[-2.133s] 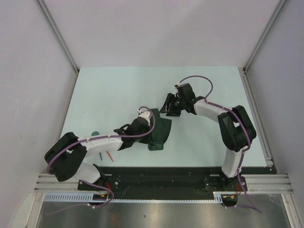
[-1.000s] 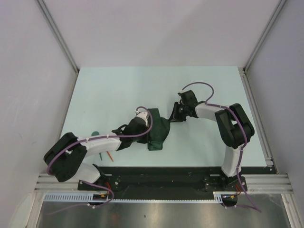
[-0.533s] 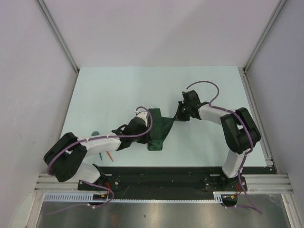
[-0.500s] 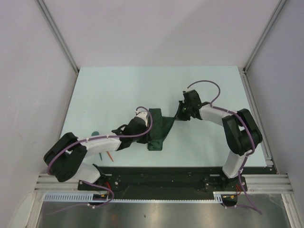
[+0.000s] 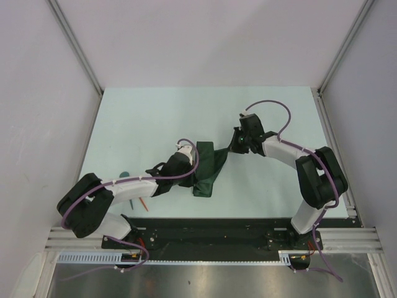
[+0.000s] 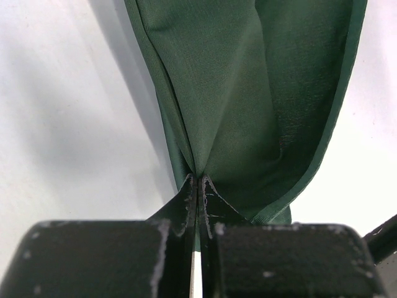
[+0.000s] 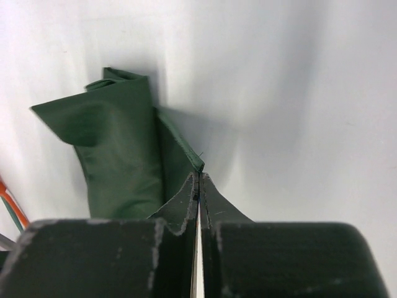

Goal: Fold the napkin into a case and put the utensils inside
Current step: Fold the 2/3-rectangle-folded napkin at the center of the board.

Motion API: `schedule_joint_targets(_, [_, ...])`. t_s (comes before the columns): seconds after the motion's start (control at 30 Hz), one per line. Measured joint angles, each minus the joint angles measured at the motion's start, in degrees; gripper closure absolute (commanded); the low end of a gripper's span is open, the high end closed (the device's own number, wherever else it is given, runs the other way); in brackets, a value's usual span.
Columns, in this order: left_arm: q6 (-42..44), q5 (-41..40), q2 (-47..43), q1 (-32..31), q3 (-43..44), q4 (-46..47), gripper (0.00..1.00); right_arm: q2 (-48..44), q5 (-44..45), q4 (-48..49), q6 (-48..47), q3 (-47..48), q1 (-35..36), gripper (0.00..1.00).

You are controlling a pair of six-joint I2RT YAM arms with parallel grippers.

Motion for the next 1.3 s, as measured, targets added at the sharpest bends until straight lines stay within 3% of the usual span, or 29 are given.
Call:
schedule_joint_targets(0.53, [0.00,1.22,0.17,0.00,-0.02,1.29,1.00,9.66,-4.00,2.97,1.84,10.71,6.58,1.00])
schedule_joint_targets(1.03, [0.00,3.61,1.60,0.00,-0.55,2.84,0.99,13.22,-6.40,10.60,9.40,11.80,6.56,1.00])
schedule_joint_targets(1.13, [0.02,3.82,1.62,0.04,-0.55,2.78,0.82,13.22,-7.13,12.87,10.29,11.74,6.58,1.00])
schedule_joint_targets(1.17, [0.15,3.85,1.60,0.11,-0.52,2.51,0.67,13.22,-7.43,13.18,10.40,11.74,6.58,1.00])
schedule_joint_targets(1.3, [0.37,4.11,0.85,1.44,0.74,-1.70,0.47,13.27,-8.15,13.88,10.45,11.72,6.58,1.00])
